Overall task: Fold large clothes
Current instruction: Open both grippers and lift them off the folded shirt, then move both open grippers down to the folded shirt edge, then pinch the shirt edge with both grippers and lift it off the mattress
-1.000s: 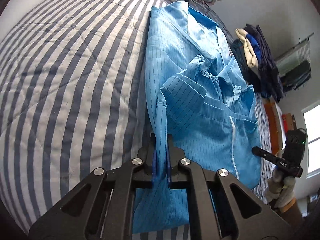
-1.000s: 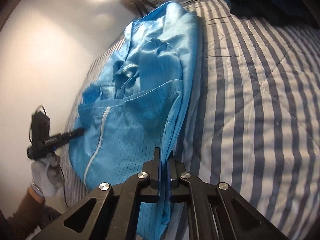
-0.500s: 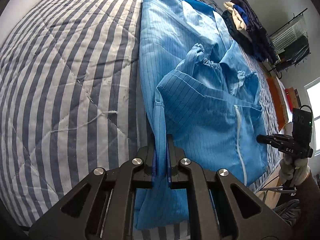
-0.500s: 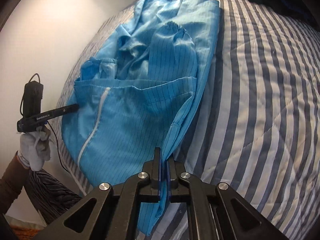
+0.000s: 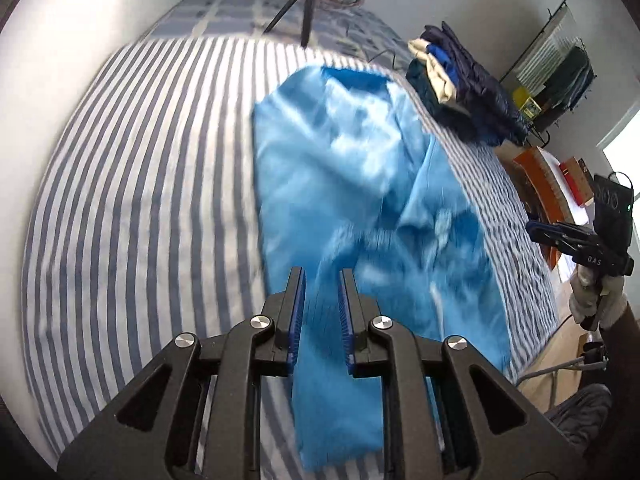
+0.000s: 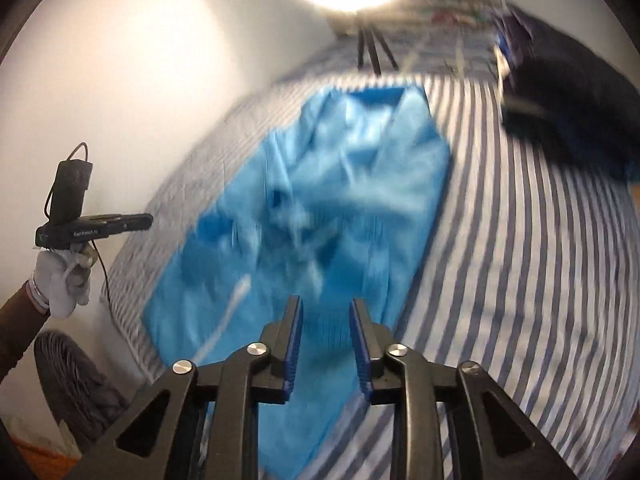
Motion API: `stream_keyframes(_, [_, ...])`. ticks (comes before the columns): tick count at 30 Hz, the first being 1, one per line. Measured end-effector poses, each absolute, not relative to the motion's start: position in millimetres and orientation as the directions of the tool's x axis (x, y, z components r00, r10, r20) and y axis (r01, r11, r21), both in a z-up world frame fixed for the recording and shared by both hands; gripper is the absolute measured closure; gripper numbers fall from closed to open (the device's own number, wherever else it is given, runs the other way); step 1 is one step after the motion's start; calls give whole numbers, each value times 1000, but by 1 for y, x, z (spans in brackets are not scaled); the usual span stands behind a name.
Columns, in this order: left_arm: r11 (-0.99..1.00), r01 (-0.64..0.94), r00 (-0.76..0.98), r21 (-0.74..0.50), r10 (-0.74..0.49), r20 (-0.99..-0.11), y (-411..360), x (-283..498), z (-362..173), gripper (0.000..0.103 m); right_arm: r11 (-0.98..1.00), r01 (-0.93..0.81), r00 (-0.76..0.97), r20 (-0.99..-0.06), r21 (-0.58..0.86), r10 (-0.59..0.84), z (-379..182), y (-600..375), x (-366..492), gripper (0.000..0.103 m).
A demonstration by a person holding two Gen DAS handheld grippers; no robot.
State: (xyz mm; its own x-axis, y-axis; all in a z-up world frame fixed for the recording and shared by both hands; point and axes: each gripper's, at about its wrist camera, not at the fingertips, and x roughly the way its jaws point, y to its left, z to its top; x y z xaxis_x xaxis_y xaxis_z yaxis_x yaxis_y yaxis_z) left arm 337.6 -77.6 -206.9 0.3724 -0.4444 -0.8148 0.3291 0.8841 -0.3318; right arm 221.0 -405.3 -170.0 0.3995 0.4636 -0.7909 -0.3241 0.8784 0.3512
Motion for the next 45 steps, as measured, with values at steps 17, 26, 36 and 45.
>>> stream_keyframes(17, [872,407,277,-271,-401,-873,-177,515,-310,87,870,-357,273,-853,340,446,-281,-329,418,82])
stream_keyframes(26, [868,404,358,-289,-441,-823,-167,555,-279,52,842,-341,348,-776,418,526,-258,-363,448,72])
stream_keyframes(36, [823,276,285,-497,-564,-775,-163,659,-276,34,836,-166,409,-735,523,541,-267,-441,503,38])
stream_keyframes(45, [870,292,259,-397,-472,-843,-203,672,-308,98,856,-174,361,-777,487,516,-302,-411,525,75])
